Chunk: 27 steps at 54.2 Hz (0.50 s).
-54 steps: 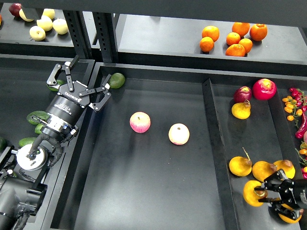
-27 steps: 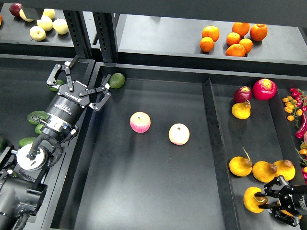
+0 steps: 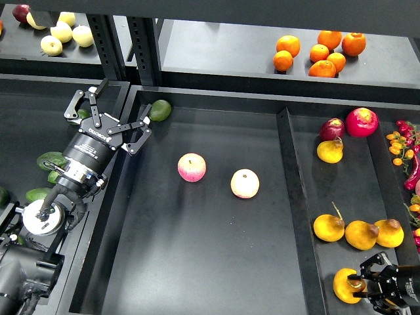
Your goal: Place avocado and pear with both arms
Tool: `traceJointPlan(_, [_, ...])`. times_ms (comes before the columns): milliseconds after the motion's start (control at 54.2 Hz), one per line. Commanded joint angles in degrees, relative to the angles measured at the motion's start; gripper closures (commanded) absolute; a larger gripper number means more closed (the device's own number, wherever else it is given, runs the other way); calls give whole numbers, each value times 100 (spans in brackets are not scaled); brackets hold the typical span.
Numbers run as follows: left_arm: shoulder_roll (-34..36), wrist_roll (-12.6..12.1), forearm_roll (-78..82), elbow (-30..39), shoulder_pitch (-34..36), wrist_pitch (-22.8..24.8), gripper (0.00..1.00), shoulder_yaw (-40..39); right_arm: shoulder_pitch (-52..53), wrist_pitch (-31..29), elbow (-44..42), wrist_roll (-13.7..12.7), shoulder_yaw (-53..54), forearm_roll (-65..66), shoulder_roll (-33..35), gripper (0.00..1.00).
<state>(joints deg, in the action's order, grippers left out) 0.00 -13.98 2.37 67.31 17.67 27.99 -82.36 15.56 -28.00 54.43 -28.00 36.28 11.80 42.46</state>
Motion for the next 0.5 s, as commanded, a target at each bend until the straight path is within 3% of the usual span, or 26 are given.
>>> traceJointPlan(0, [0,0,0,-7,-1,1,0,1,35,0,112,0,-7,7,113,33])
traceJointPlan(185, [0,0,0,-42,-1,1,0,-8,61,0,516,0,90,-2,421,19])
traceJointPlan(480, [0,0,0,-104,-1,1,0,1,167,0,885,0,863,-485,702,19])
